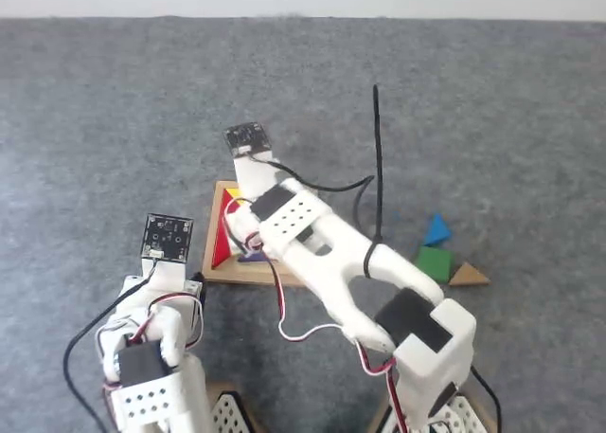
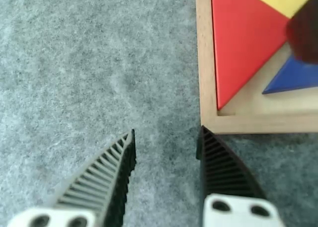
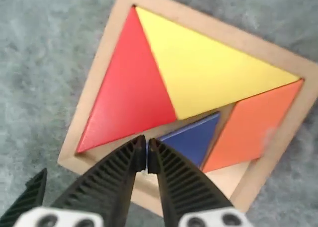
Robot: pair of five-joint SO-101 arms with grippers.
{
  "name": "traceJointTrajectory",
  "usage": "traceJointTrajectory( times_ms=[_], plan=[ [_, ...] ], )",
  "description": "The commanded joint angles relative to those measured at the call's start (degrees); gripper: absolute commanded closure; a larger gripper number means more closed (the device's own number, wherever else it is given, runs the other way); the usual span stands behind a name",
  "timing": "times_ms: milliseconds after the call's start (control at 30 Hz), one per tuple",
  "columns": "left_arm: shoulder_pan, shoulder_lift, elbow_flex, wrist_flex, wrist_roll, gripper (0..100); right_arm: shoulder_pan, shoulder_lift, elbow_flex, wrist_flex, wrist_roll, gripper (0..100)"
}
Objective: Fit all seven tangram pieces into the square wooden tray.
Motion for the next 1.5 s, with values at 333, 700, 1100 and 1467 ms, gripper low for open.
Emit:
traceJointTrajectory(
  times_ms=[333, 700, 1100, 1467],
  plan=[
    [-0.4, -0.8, -0.5, 0.4, -0.3, 80, -0.8, -0.4, 0.7, 4.9, 2.5, 99.1],
    [-0.4, -0.8, -0.5, 0.4, -0.3, 80, -2.1, 4.6, -6.3, 17.7, 16.6, 99.0],
    [-0.4, -0.8, -0.5, 0.4, -0.3, 80, 1.4, 0.6, -16.2, 28.4, 19.0, 98.9],
    [-0.4, -0.8, -0.5, 0.4, -0.3, 80, 0.5, 6.5, -9.8, 6.3, 13.8, 99.1]
  ],
)
